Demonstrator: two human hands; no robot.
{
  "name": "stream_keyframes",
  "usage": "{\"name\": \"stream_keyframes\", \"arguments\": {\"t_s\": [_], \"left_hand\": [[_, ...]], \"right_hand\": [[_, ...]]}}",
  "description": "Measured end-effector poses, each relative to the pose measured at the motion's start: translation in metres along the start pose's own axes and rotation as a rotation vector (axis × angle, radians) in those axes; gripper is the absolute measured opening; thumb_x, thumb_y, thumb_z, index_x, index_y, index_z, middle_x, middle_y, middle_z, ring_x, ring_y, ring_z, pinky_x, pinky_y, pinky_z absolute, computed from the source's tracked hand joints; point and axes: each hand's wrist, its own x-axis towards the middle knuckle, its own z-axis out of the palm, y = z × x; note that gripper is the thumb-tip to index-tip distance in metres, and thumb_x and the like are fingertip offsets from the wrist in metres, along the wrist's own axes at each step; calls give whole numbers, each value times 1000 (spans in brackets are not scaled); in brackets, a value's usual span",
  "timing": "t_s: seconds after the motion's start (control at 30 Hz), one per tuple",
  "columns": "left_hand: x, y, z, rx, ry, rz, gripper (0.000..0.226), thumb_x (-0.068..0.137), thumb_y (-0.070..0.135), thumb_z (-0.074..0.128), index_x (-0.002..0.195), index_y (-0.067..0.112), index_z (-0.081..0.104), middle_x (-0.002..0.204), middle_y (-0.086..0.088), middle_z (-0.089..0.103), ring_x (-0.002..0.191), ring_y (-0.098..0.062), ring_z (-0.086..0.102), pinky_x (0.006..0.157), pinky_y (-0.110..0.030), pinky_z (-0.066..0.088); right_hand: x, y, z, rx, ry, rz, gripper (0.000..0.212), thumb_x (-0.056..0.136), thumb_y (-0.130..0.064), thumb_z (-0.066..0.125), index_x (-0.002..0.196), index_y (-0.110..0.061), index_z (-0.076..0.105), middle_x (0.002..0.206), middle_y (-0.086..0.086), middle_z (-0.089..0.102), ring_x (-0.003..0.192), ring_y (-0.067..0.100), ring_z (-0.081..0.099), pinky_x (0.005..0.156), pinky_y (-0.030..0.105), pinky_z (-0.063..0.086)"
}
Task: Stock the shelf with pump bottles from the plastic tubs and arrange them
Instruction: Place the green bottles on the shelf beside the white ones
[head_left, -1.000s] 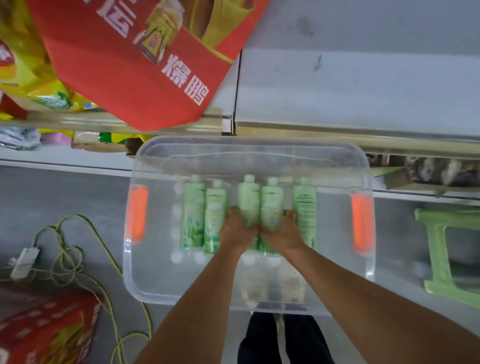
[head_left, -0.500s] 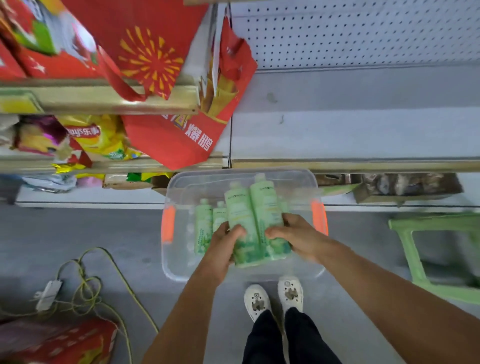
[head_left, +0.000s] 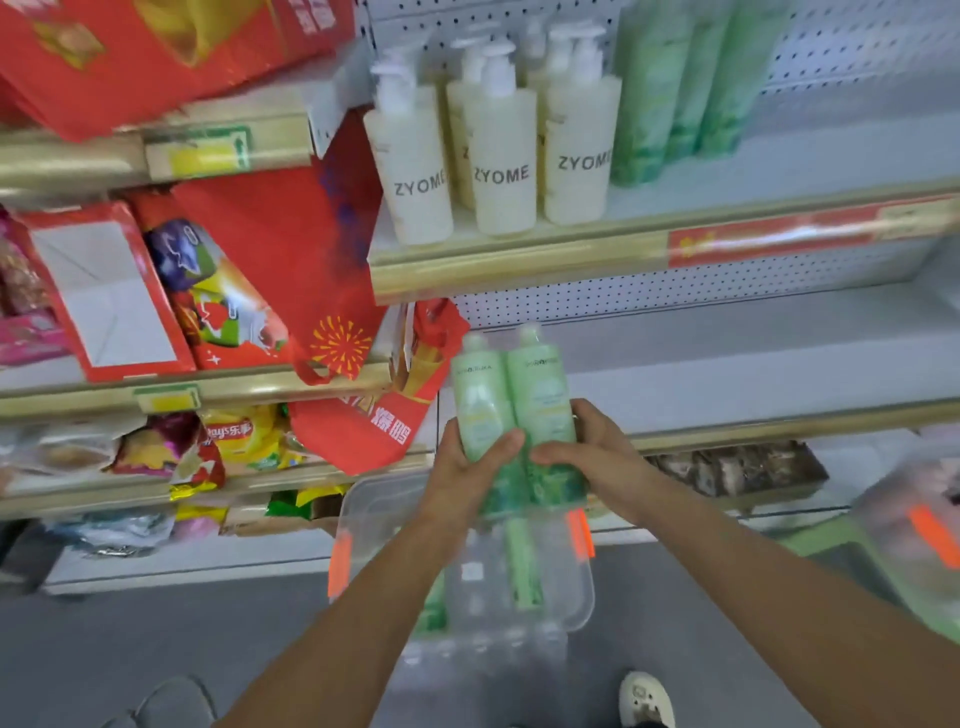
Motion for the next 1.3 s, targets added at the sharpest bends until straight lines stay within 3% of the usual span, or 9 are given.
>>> {"name": "stream_keyframes", "arguments": {"t_s": [0.1,0.23,0.3,0.4,0.53,0.6,0.93,1.1,1.3], "left_hand": [[5,28,29,-16,-40,72,43,85,18,75,123,19,55,112,-4,72,97,-16,72,75,-30,59],[16,66,75,-7,-74,173,39,83,18,76,117,21,57,112,-4,73,99,-20,71,83,-40,59],[23,84,100,3,-95,234,30,85,14,73,111,23,61,106,0,75,95,-17,72,78,-35,60],[32,109,138,17,-109,292,42,84,21,76,121,21,58,110,0,73,98,-16,71,77,-33,60],[48,135,183,33,-91,369,35,84,19,75,112,27,56,96,12,73,85,0,70,64,-14,53],[55,143,195,38,-64,371,41,83,23,76,117,26,53,101,10,70,84,3,68,63,-12,52],[87,161,228,22,61,329,46,80,30,78,117,30,49,109,4,67,98,-11,67,79,-32,57],[96,162,234,8,102,332,46,80,28,78,117,27,51,109,3,68,97,-13,68,75,-30,57],[107,163,236,18,129,343,47,79,28,79,118,28,53,108,4,70,97,-13,70,84,-38,59]], "right_hand": [[-11,-33,-22,15,48,-93,59,62,-14,81,114,-17,53,107,10,70,90,21,72,69,34,57],[-20,-75,-61,-26,110,-225,60,59,-18,81,113,-18,55,107,7,70,94,19,71,76,34,59],[-22,-96,-83,-49,124,-275,59,62,-15,82,114,-18,56,109,6,70,96,19,70,82,39,58],[-20,-127,-119,-89,148,-347,60,63,-14,83,115,-18,55,109,4,70,98,18,69,83,39,58],[-8,-170,-164,-143,214,-456,55,68,-8,83,113,-18,54,105,2,70,96,18,69,81,36,57],[3,-187,-178,-129,268,-505,54,68,-6,83,113,-16,55,103,2,70,94,16,69,79,33,57],[85,-234,-229,-289,338,-508,66,67,-12,86,120,-16,47,107,-1,64,91,12,64,79,30,54],[117,-233,-235,-359,346,-504,70,66,-11,86,121,-19,44,107,-1,61,91,12,62,82,36,55],[134,-239,-237,-355,328,-524,69,66,-8,85,121,-18,43,101,-4,60,87,9,60,74,28,52]]}}
